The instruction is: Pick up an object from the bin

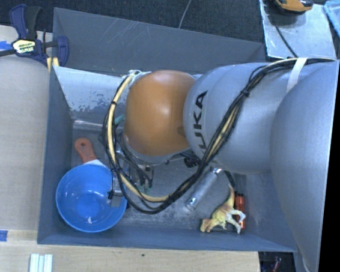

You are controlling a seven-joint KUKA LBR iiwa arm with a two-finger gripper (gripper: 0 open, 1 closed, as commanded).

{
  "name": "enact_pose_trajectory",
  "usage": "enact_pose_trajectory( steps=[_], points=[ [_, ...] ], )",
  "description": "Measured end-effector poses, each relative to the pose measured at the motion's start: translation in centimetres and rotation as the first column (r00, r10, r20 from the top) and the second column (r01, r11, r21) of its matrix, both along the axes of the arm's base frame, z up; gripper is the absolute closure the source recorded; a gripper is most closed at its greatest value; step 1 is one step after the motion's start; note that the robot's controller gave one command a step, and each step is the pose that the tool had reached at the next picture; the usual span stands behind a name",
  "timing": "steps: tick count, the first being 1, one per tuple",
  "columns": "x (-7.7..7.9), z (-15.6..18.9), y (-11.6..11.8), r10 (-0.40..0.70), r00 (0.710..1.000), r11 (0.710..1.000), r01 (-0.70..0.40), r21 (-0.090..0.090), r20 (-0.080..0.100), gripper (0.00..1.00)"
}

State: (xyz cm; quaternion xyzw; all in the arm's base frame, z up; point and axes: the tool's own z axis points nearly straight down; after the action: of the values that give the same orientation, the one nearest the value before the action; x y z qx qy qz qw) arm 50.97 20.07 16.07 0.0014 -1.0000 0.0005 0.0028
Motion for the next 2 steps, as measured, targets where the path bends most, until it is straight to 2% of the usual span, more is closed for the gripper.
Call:
enact_pose_trajectory(
  steps=[1,2],
  points=[
    [0.2,0.4,-0.1,-0.003,1.0,1.0,0.003,0.002,0.008,0.0],
    [0.7,-6.0,1.7,0.337,0.941,0.941,-0.337,0.001,0.015,0.0]
  ],
)
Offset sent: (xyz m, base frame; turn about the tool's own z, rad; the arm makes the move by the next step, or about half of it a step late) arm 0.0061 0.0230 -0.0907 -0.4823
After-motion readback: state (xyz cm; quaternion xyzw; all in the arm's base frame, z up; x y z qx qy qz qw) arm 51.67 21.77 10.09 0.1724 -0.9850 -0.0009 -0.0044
